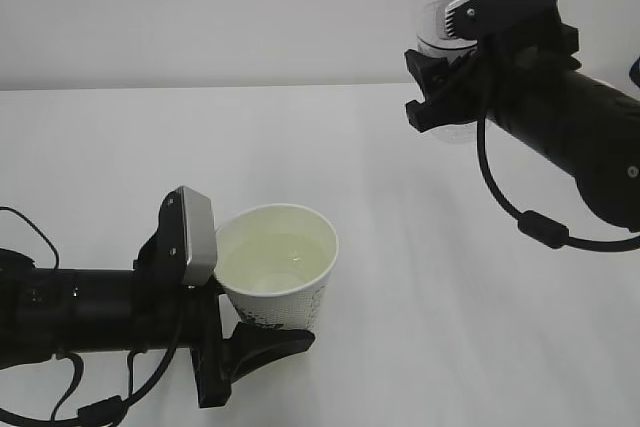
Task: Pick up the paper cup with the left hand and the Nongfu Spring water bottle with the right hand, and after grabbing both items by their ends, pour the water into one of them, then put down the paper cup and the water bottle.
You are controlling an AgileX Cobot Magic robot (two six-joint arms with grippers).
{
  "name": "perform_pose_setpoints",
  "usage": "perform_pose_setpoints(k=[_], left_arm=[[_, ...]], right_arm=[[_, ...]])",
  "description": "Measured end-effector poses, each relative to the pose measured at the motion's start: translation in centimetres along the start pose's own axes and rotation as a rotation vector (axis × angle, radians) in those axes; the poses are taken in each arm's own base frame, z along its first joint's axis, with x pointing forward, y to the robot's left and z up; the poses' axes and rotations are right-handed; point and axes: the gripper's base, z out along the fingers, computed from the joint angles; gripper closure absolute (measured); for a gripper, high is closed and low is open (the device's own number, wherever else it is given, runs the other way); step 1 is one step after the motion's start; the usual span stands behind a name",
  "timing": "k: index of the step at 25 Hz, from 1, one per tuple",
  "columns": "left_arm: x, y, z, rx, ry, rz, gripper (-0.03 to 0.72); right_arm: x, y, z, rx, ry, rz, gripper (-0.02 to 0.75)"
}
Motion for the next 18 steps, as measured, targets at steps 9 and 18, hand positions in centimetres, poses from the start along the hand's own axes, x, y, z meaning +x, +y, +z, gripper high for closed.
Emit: perform_pose_setpoints(k=[9,18], left_arm=[[0.0,0.0,0.0,-0.002,0.000,-0.001,0.177],[0.0,0.0,0.0,-0.002,0.000,-0.001,0.177]], right_arm=[[2.0,-0.2,-1.2,0.061,0.037,0.053,0.230],[4.1,-0.4,-2.9,0.129,0.066,0.125,0.230]])
